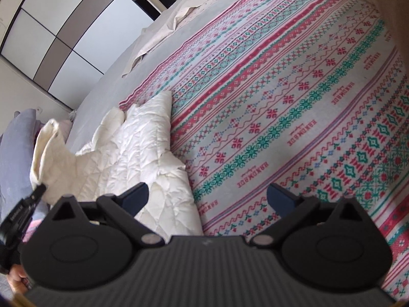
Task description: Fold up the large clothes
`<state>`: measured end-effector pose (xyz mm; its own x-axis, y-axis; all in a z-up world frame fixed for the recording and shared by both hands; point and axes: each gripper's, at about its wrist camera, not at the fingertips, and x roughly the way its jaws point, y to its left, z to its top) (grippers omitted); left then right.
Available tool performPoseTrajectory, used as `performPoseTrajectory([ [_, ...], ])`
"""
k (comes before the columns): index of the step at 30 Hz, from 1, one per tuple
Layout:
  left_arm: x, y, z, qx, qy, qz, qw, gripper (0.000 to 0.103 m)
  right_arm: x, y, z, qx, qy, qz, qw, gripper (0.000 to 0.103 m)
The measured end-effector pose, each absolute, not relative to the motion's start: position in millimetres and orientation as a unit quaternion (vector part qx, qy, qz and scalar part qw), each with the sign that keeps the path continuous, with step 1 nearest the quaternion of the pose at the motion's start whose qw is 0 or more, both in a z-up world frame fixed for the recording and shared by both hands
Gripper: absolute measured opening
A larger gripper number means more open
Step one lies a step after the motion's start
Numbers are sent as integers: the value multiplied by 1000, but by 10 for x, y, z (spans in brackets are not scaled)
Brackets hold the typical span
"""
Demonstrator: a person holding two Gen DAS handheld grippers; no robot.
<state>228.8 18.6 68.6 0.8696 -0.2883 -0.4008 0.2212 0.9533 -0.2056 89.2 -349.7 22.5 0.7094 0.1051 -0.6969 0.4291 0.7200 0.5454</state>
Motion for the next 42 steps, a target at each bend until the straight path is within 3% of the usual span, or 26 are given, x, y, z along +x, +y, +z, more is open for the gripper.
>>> performPoseTrajectory([
  [8,2379,918,13,-119,309,-62,942,20,1069,-3273,171,334,384,-91,856,100],
  [10,2367,1096,-89,-145,317,-60,935,36,1117,-3208,159,325,388,-89,858,100],
  [12,2387,1221,-73,-176,319,-65,929,41,1161,-3154,142,317,393,-88,859,100],
  [15,2296,1437,25,-234,284,-62,928,65,1230,-3065,98,309,401,-89,857,100],
  [17,2271,1545,46,-266,269,-68,923,70,1272,-3016,59,309,408,-87,855,100],
  [21,2408,1630,47,-316,268,-97,905,70,1360,-2931,38,314,410,-84,852,100],
  [27,2598,1350,31,-313,272,-118,902,65,1419,-2896,58,332,398,-85,851,100],
  [29,2623,1211,19,-290,274,-117,909,50,1426,-2912,61,341,389,-89,851,100],
  [30,2635,1152,9,-280,273,-114,913,28,1425,-2923,64,345,383,-93,852,100],
  [31,2618,1109,12,-272,263,-109,919,18,1424,-2932,68,349,378,-97,852,100],
  [36,2342,1085,324,-246,168,-94,950,15,1396,-2975,108,365,346,-105,858,100],
  [40,2271,1270,405,-232,149,-57,959,15,1413,-2894,131,356,311,-106,874,100],
  [42,2292,1333,334,-203,151,-20,967,16,1426,-2790,139,331,265,-98,900,87],
])
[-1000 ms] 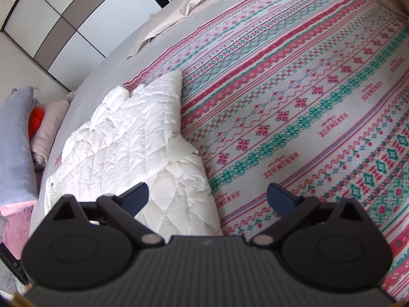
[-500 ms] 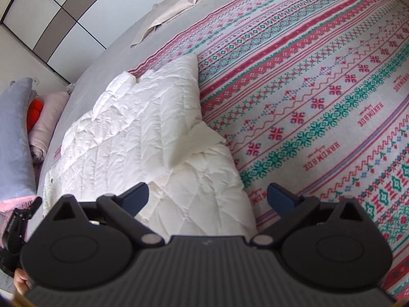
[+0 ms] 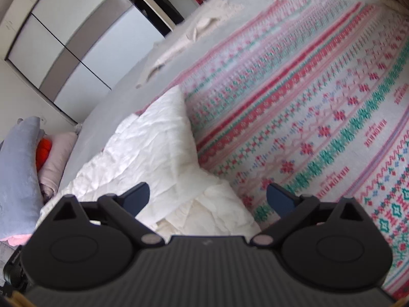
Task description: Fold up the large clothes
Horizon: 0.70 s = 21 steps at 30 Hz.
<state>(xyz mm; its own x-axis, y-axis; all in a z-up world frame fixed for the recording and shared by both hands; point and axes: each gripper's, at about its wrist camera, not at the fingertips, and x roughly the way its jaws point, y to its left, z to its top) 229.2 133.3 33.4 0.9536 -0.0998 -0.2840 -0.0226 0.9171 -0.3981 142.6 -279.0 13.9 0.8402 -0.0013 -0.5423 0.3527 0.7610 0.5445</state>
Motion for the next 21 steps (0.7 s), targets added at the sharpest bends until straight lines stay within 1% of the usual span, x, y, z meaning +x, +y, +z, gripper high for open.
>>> performPoseTrajectory([
  [1,2324,1355,279,-186,157,-5,970,16,1455,-2729,142,311,243,-88,914,73],
  [2,2353,1375,227,-174,165,5,971,16,1495,-2661,149,290,227,-79,926,63],
  [4,2427,1401,82,-159,189,15,969,20,1551,-2526,173,255,197,-54,945,55],
  [6,2478,1414,1,-151,207,10,967,20,1598,-2385,196,233,172,-16,957,50],
  [8,2492,1402,-6,-144,213,7,966,22,1696,-2247,206,211,175,16,962,45],
  [10,2438,1399,59,-151,196,10,969,24,1821,-2117,161,175,196,14,965,39],
  [14,2288,1342,227,-156,131,18,979,25,1949,-2007,-1,135,229,-28,964,38],
  [16,2295,1278,239,-143,117,-11,983,24,1949,-2004,-38,131,233,-34,963,38],
  [18,2383,1197,180,-126,139,-43,981,24,1967,-2022,-62,135,239,-37,961,38],
  [21,2631,1070,-52,-97,230,-52,967,23,1987,-2072,-129,135,257,-54,955,38],
])
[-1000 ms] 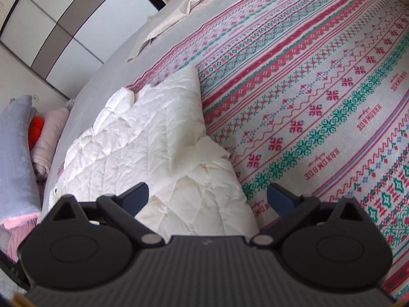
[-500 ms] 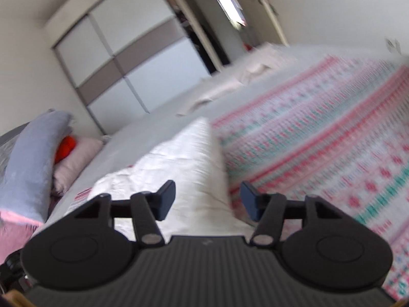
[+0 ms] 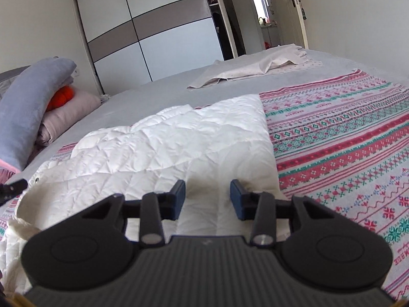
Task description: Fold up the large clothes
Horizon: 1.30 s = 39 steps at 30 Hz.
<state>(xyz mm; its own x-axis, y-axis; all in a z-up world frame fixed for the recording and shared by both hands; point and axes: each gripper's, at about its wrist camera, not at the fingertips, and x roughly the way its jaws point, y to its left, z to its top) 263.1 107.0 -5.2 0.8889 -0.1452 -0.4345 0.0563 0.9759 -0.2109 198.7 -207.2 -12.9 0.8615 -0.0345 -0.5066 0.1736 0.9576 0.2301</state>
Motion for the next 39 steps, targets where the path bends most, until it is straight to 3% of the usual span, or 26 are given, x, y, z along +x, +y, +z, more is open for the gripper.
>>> performPoseTrajectory([
  [2,2773,1076,-264,-103,278,-57,953,23,2038,-2130,-238,145,288,-65,944,36],
  [6,2794,1173,-354,-139,282,-71,947,24,2055,-2087,-310,131,300,-69,943,36],
  [9,2716,1186,-250,-145,282,-69,946,25,1982,-2044,-197,132,299,-65,943,43],
  [10,2666,1167,-193,-141,288,-69,945,27,1939,-2061,-127,144,300,-58,941,54],
  [11,2615,1161,-124,-136,292,-77,943,31,1882,-2098,-44,160,298,-48,940,64],
  [13,2464,1165,22,-125,292,-113,942,52,1737,-2186,138,186,289,-31,939,74],
  [17,2066,1239,232,-94,276,-155,944,73,1393,-2341,365,204,292,-29,934,91],
  [22,1727,1526,266,-103,296,-161,936,95,945,-2482,383,206,316,-30,925,97],
  [32,1208,2249,-20,-119,339,-132,924,99,214,-2506,228,184,346,11,920,101],
  [39,1058,2727,-214,-194,371,-139,898,99,-26,-2611,-26,234,382,28,894,101],
])
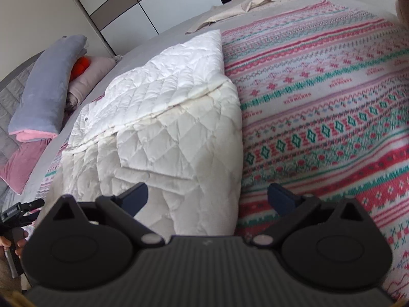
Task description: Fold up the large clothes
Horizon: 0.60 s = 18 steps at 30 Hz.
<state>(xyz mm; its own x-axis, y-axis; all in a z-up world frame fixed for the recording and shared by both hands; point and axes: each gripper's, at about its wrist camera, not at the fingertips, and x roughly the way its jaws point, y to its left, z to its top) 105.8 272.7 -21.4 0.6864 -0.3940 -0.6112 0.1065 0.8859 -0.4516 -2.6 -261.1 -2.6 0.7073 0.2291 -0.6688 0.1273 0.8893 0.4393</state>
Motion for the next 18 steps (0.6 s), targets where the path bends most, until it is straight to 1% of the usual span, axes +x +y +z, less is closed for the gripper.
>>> performPoseTrajectory([
  [3,1025,2898,-264,-240,375,-162,881,99,-109,-2670,-95,271,389,45,879,101],
  [7,960,3169,-309,-345,380,-182,839,99,-231,-2789,-160,341,381,66,857,101],
  [9,932,3274,-346,-381,384,-195,818,99,-292,-2847,-196,372,375,72,846,101],
  [13,875,3330,-386,-392,396,-229,798,98,-360,-2874,-243,408,371,88,830,99],
  [18,779,3197,-404,-384,409,-274,781,96,-375,-2724,-272,407,381,110,823,90],
])
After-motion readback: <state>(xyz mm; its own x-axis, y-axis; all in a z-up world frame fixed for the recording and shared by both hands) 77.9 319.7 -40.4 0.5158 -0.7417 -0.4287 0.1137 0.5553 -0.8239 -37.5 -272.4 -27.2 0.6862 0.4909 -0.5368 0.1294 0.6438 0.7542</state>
